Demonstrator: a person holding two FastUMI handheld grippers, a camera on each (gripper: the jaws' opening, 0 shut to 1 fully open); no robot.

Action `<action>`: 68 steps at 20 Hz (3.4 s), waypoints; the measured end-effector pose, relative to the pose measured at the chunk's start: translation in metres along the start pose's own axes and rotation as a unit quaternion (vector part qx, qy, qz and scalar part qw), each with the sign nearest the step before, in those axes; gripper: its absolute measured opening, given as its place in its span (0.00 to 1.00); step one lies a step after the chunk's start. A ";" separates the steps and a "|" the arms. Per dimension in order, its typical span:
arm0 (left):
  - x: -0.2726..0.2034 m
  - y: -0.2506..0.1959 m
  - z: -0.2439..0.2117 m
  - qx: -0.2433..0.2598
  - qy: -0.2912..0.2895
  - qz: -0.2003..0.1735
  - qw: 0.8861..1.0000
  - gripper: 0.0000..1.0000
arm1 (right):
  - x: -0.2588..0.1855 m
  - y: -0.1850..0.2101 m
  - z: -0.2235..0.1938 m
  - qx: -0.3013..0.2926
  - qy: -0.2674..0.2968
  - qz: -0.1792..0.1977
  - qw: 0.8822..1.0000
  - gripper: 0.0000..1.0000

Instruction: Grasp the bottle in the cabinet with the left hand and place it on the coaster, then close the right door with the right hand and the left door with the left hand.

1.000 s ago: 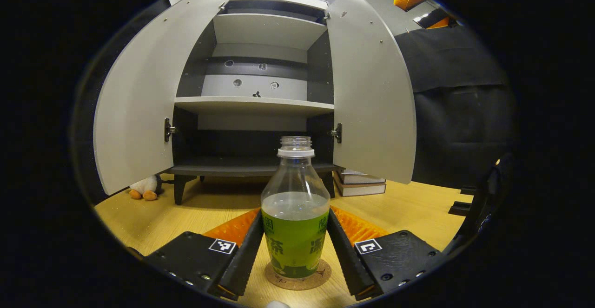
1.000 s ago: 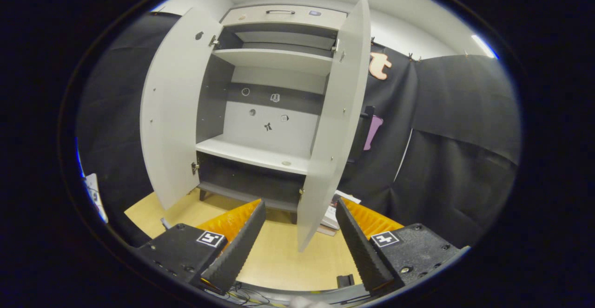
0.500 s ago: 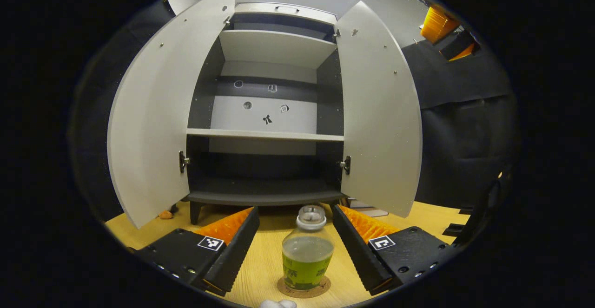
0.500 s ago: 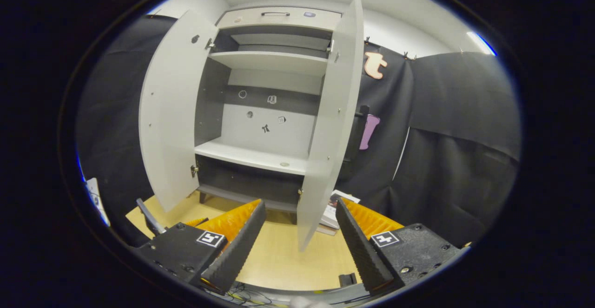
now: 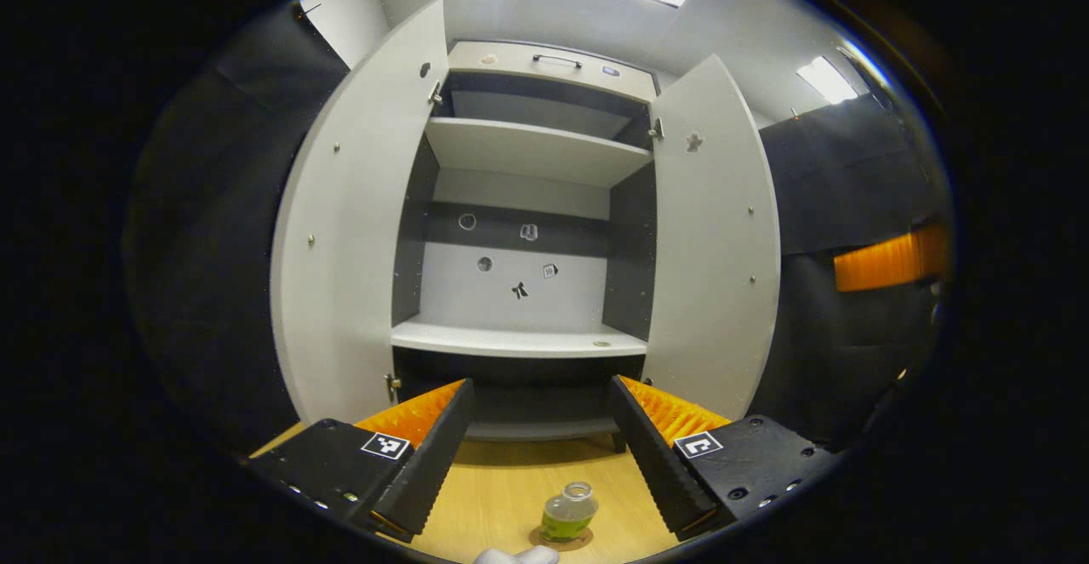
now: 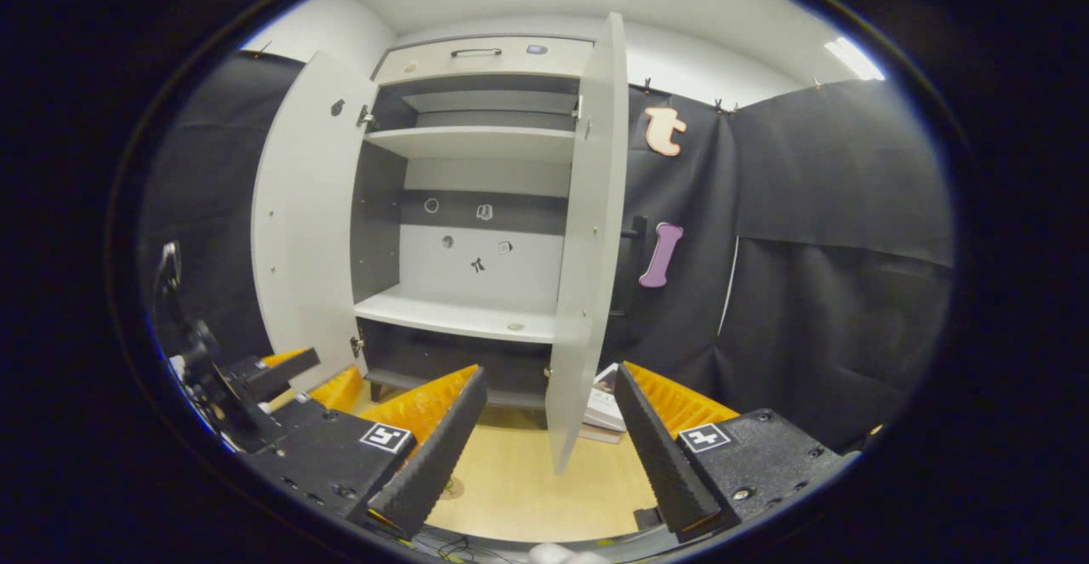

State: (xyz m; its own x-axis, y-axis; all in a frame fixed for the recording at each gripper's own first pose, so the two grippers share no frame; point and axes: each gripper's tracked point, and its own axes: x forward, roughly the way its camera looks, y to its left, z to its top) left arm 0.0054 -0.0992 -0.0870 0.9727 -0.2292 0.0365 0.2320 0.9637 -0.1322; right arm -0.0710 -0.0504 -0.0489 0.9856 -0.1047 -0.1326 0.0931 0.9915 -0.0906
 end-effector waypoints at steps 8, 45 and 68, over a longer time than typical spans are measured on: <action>-0.060 0.087 0.067 0.052 0.021 0.099 0.993 0.97 | 0.036 -0.059 0.012 0.030 -0.028 -0.022 0.999 0.99; -0.071 0.052 0.069 0.060 0.030 0.144 0.987 0.96 | 0.162 -0.117 0.085 0.040 -0.040 0.012 0.998 0.98; -0.094 0.111 0.058 0.055 0.038 0.157 0.985 0.96 | 0.148 0.063 0.080 0.034 -0.036 0.131 0.990 0.98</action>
State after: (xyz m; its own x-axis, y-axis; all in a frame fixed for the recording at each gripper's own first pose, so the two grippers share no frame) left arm -0.0609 0.0368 -0.0479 0.9950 0.0768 -0.0644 -0.0780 0.9968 -0.0170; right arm 0.0925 0.0029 0.0046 0.9845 0.1598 -0.0723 -0.1598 0.9871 0.0050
